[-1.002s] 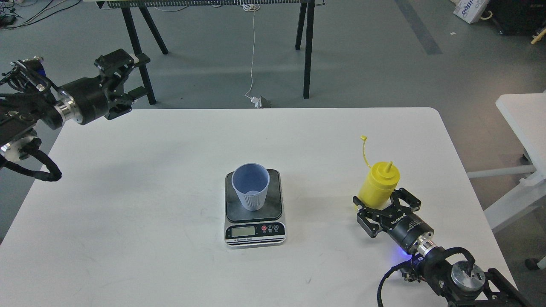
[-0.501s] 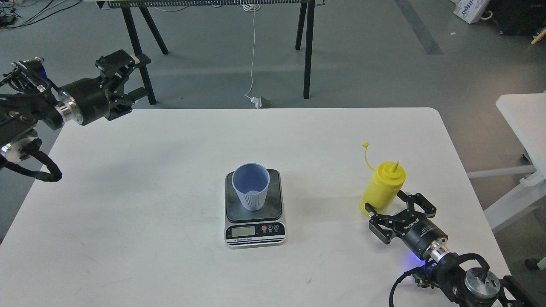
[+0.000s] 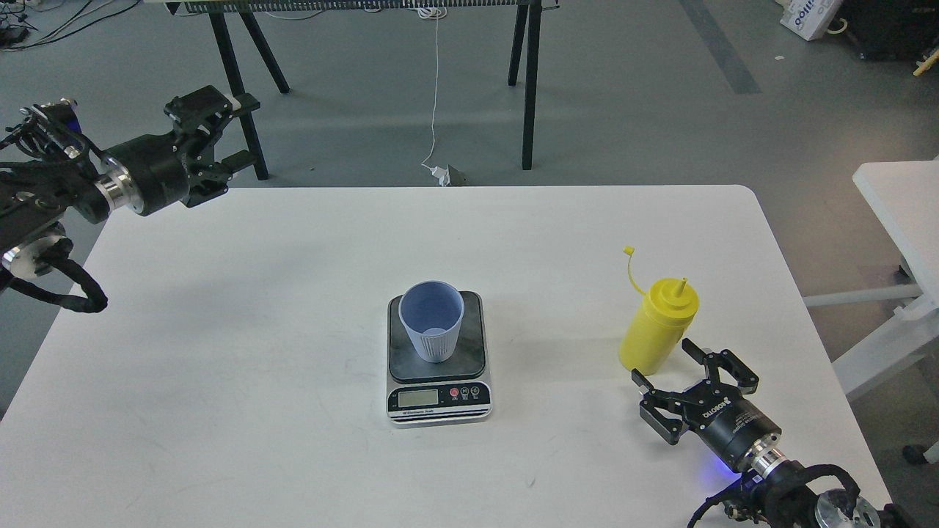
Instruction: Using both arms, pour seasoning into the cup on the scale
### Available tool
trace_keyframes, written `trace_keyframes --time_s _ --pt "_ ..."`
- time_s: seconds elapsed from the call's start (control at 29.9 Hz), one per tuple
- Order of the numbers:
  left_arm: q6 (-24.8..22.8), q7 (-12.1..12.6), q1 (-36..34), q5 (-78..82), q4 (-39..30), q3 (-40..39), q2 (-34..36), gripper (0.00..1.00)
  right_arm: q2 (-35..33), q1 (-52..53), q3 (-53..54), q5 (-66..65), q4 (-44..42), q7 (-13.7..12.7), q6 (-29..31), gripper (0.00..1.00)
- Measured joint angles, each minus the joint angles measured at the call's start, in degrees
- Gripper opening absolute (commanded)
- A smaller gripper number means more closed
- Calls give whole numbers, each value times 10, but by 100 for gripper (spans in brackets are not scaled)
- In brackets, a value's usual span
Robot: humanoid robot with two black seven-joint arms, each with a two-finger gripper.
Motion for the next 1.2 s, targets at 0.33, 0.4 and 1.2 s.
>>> trace_keyframes --time_s 0.33,0.4,1.2 --pt "0 0 1 -4 0 -4 -1 99 -116 -56 14 0 85 0 0 96" --pt "0 0 3 -7 0 -5 1 99 -146 -35 25 0 87 0 0 96" --pt "0 0 75 -14 0 -102 18 99 -135 408 -151 -9 -180 0 0 98"
